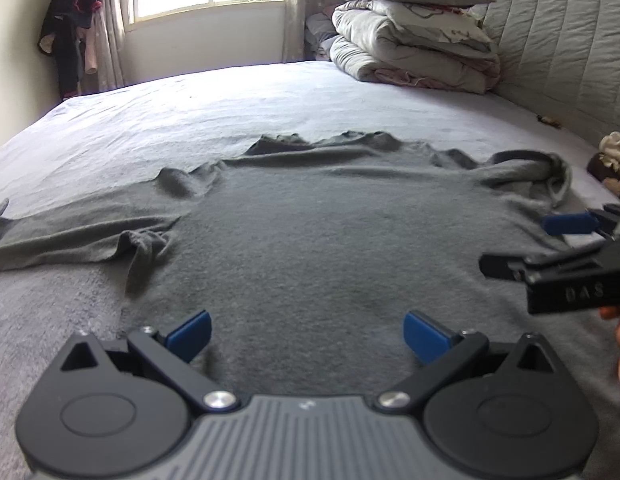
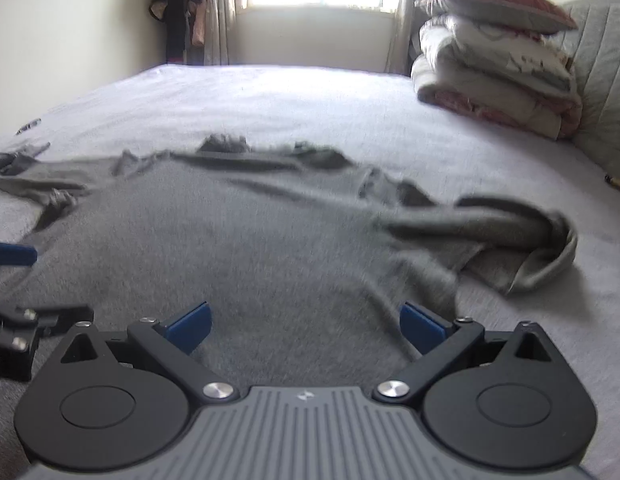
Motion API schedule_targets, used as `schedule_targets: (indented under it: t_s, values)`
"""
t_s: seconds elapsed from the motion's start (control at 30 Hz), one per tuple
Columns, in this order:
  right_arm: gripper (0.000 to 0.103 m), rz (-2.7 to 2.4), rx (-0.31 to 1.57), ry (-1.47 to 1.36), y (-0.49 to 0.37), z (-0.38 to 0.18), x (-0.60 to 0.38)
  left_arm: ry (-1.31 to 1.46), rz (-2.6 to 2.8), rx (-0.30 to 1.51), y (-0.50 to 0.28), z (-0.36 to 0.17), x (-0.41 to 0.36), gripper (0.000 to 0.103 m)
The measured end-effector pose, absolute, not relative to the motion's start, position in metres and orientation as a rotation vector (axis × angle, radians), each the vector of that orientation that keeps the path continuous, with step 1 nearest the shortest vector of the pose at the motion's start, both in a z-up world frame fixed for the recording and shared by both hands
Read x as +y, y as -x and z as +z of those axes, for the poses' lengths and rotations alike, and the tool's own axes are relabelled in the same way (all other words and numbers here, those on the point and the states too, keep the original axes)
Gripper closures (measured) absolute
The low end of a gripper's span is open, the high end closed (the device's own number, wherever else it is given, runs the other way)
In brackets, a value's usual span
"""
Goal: Fold clothes
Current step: 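Move the open right gripper to the bunched sleeve of the grey shirt, then close the right gripper on the bunched sleeve fabric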
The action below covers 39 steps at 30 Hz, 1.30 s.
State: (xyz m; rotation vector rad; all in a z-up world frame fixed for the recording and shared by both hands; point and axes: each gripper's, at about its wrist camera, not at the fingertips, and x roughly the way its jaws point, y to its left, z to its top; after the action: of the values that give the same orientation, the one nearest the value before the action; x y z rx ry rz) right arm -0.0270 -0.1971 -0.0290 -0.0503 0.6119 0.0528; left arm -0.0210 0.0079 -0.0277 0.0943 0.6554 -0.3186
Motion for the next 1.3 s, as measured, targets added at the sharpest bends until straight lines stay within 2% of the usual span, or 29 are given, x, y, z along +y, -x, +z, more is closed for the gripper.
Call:
schedule_targets:
  t_s: [0.3,0.57,0.73,0.93,1.07,1.13,1.3]
  values:
    - [0.0,-0.079,0.601,-0.062,0.02,0.007,-0.254,-0.055,-0.347,0.613,0.04,0.003,0.0,0.0]
    - [0.003,-0.281,0.631,-0.113,0.009,0.018,-0.33,-0.065,-0.443,0.691,0.031,0.004,-0.034,0.0]
    - [0.032,-0.32,0.704,-0.175,-0.008,0.0,-0.364,-0.045,-0.477,0.68,0.023,-0.011,-0.049,0.0]
    - [0.054,-0.302,0.772,-0.35,-0.022,-0.022,-0.383,-0.044,-0.473,0.693,0.009,-0.025,-0.053,0.0]
    - [0.055,-0.286,0.771,-0.367,-0.023,-0.026,-0.376,-0.012,-0.466,0.682,0.003,-0.029,-0.048,0.0]
    - [0.062,-0.28,0.77,-0.347,-0.024,-0.025,-0.37,0.007,-0.461,0.678,0.0,-0.032,-0.046,0.0]
    - [0.067,-0.242,0.764,-0.341,-0.026,-0.024,-0.356,0.002,-0.467,0.693,-0.001,-0.037,-0.046,0.0]
